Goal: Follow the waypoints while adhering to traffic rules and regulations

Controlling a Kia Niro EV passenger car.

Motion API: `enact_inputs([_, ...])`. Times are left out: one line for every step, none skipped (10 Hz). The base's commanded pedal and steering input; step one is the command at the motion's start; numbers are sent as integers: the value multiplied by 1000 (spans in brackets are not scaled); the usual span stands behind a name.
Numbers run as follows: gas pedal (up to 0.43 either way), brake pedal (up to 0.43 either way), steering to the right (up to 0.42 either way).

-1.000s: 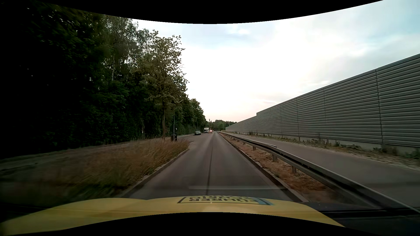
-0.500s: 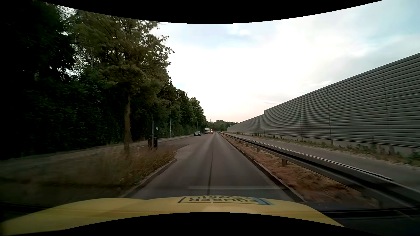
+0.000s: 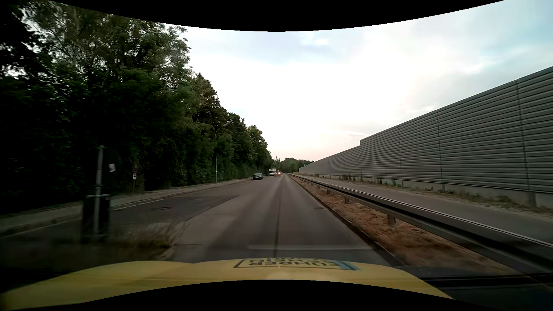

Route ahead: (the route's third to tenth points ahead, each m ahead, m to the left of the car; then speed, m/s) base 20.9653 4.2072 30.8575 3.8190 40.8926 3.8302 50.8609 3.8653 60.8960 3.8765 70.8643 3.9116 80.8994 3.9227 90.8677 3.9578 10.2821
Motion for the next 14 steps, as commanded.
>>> enact_inputs([118,0,-3])
enact_inputs([118,0,-3])
enact_inputs([118,0,-3])
enact_inputs([118,0,-3])
enact_inputs([118,0,-3])
enact_inputs([118,0,-1])
enact_inputs([118,0,0])
enact_inputs([118,0,0])
enact_inputs([118,0,0])
enact_inputs([118,0,0])
enact_inputs([118,0,0])
enact_inputs([118,0,0])
enact_inputs([118,0,0])
enact_inputs([118,0,0])
